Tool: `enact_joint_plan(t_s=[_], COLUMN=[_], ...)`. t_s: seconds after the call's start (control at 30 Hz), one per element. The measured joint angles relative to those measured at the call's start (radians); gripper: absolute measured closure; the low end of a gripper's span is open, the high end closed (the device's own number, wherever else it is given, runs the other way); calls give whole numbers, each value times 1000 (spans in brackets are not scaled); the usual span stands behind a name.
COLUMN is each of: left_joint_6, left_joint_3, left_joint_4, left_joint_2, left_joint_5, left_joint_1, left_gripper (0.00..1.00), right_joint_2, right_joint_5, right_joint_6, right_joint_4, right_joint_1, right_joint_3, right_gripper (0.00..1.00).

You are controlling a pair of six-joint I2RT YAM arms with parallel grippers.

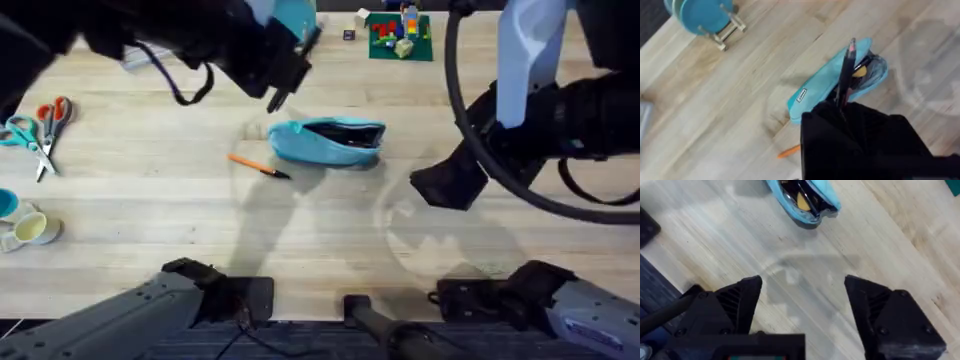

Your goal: Unzip the bag, pick up the pens from the table one at a time and place them inside, then zip the bag closed.

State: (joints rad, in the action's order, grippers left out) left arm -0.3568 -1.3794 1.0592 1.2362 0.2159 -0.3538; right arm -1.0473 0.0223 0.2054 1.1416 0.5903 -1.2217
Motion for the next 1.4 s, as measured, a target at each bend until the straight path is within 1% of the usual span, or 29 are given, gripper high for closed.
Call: enact_joint_plan(t_s=[0.13,0.33,0.4,0.53,0.63,0.77,1.0,1.13,1.4], left_joint_6=[-120,-294,-346,-425,-458,-484,-569,-589,-619], left_joint_3=[-2,-6,-6,-6,-6,-9,-9,-9,-10], left_joint_4=[1,2,3,3,3,4,3,-3,-29], left_joint_2=[15,16,16,16,17,42,123,148,215], left_joint_5=[1,6,27,83,120,162,186,194,236], left_joint_1=[-30,-33,-33,-33,-33,-33,-33,-33,-33], left_gripper=[959,959,959,959,959,959,958,958,958], right_joint_2=[0,0,0,0,0,0,0,0,0], right_joint_5=[0,0,0,0,0,0,0,0,0], right_joint_6=[0,0,0,0,0,0,0,0,0], right_joint_4=[0,0,0,0,0,0,0,0,0], right_joint_1=[0,0,0,0,0,0,0,0,0], right_joint_3=[0,0,0,0,0,0,0,0,0], right_gripper=[4,4,3,3,3,4,5,3,4])
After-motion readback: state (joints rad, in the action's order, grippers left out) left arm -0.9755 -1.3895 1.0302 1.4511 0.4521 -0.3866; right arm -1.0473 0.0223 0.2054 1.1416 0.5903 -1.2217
